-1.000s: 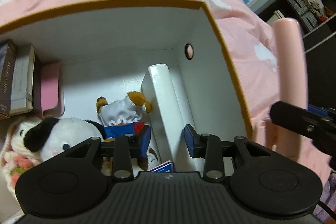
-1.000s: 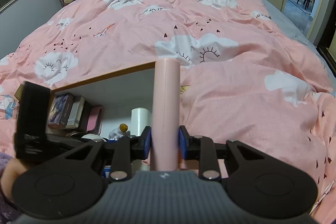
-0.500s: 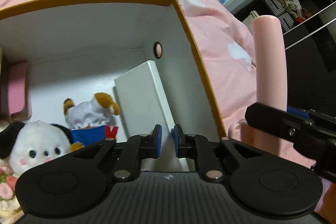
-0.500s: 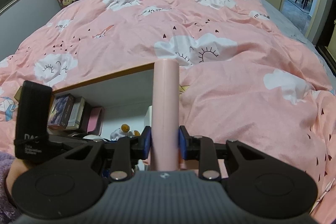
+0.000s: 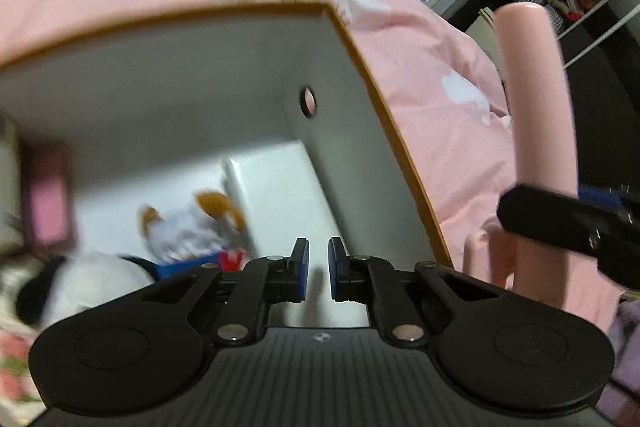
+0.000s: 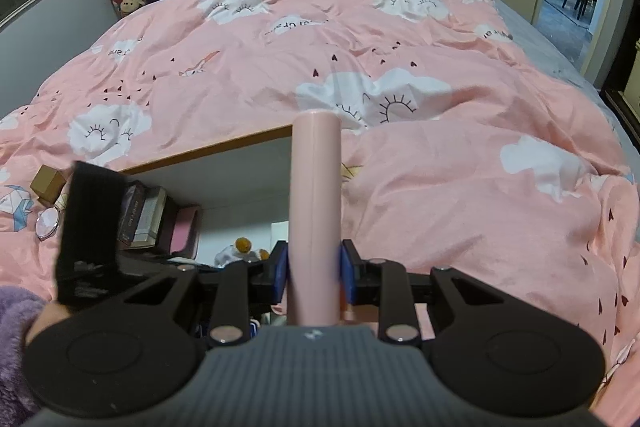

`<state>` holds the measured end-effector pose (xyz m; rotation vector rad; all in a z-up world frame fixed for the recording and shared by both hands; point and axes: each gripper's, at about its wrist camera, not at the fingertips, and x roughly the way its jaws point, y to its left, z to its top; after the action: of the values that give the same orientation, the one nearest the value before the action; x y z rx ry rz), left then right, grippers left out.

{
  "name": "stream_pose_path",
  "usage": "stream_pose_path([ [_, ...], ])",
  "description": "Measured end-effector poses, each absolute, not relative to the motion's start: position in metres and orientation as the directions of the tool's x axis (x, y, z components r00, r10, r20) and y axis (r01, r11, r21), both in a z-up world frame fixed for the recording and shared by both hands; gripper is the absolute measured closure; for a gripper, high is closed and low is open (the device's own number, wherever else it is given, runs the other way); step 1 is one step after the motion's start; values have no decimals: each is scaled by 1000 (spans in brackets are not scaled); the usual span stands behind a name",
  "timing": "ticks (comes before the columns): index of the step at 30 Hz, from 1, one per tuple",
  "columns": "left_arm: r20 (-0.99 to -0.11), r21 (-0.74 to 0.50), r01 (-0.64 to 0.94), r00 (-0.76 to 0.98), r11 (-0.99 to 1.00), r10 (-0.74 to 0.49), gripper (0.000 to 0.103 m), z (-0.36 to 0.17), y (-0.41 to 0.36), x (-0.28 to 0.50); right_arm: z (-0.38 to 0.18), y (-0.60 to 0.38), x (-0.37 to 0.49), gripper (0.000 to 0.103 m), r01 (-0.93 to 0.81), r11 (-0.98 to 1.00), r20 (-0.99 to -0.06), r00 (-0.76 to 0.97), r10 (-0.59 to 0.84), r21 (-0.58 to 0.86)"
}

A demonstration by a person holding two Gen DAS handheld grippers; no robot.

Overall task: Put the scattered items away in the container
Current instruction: 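Lower the pink tube into the box and open the right tool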

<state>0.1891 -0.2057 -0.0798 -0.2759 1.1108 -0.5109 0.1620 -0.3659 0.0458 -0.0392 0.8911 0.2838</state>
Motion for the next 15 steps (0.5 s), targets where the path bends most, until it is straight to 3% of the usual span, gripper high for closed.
stream_pose_path([
  [7,-786,-370,229,439,900,-435,92,-48,-180,179,62,-343,164,73,-330,938,-741,603,295,105],
  [15,-776,-318,178,515,931,-364,92,-33,-148,174,39,-308,182,73,-381,922,-778,559,288,68],
])
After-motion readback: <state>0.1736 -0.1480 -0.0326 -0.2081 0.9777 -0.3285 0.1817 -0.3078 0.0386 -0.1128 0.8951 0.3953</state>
